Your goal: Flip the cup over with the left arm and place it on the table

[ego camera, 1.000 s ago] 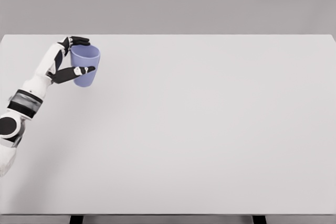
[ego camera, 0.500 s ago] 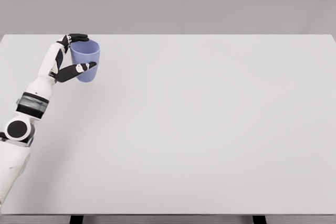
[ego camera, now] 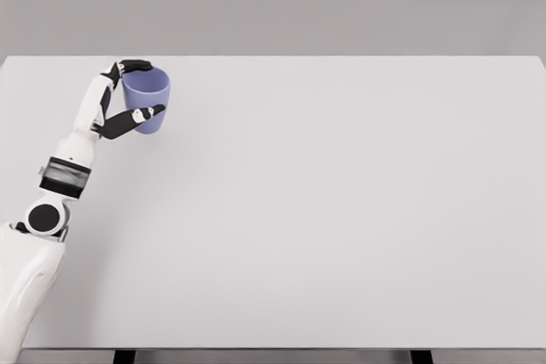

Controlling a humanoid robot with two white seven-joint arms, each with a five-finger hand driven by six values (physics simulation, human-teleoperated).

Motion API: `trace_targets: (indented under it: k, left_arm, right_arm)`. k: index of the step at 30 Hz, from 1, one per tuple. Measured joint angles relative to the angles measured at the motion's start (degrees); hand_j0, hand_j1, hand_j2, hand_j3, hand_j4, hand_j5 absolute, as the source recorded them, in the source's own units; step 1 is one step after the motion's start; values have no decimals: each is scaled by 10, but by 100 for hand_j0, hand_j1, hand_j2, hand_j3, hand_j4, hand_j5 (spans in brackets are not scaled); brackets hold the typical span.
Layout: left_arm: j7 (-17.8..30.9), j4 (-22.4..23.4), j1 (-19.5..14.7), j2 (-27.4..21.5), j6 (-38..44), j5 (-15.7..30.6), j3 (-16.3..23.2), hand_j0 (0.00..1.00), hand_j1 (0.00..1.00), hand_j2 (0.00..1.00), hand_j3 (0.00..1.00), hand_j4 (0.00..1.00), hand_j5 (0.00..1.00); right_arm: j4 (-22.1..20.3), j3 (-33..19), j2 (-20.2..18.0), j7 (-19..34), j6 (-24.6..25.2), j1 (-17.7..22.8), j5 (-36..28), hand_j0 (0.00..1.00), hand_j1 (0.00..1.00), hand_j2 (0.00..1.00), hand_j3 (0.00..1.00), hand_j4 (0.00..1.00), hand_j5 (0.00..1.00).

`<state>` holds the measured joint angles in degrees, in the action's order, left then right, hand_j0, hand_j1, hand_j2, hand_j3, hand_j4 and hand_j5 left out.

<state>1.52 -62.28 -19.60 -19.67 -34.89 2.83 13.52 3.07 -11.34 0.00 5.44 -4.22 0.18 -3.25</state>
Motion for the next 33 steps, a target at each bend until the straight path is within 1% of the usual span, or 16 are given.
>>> trace_targets:
  k: [4, 11, 13, 16, 17, 26, 30, 33]
  left_arm:
    - [0, 22, -1, 5, -1, -5, -2, 65, 65, 65, 65, 65, 65]
    - [0, 28, 0, 8, -1, -7, -1, 66, 66, 66, 66, 66, 66]
    - [0, 29, 0, 8, -1, -7, -1, 70, 70, 70, 70, 70, 70]
    - [0, 28, 0, 8, -1, -7, -1, 84, 84, 84, 84, 84, 84]
    - [0, 27, 1, 8, -1, -7, -1, 86, 86, 86, 86, 86, 86]
    - [0, 22, 2, 7, -1, -7, -1, 88, 88, 88, 88, 88, 88]
    - [1, 20, 2, 7, -1, -7, -1, 94, 94, 94, 94, 94, 94]
    - [1, 18, 3, 7, -1, -7, -2, 94, 94, 94, 94, 94, 94]
  right_arm:
    - [0, 0, 0, 0, 0, 0, 0, 100, 100, 100, 100, 100, 100]
    - [0, 0, 0, 0, 0, 0, 0, 100, 100, 100, 100, 100, 100]
    - [0, 0, 0, 0, 0, 0, 0, 100, 100, 100, 100, 100, 100]
    - [0, 0, 0, 0, 0, 0, 0, 100, 100, 100, 100, 100, 100]
    - [0, 0, 0, 0, 0, 0, 0, 100, 100, 100, 100, 100, 100]
    - [0, 0, 0, 0, 0, 0, 0, 100, 100, 100, 100, 100, 100]
    - [0, 0, 0, 0, 0, 0, 0, 100, 100, 100, 100, 100, 100]
    - [0, 0, 0, 0, 0, 0, 0, 100, 100, 100, 100, 100, 100]
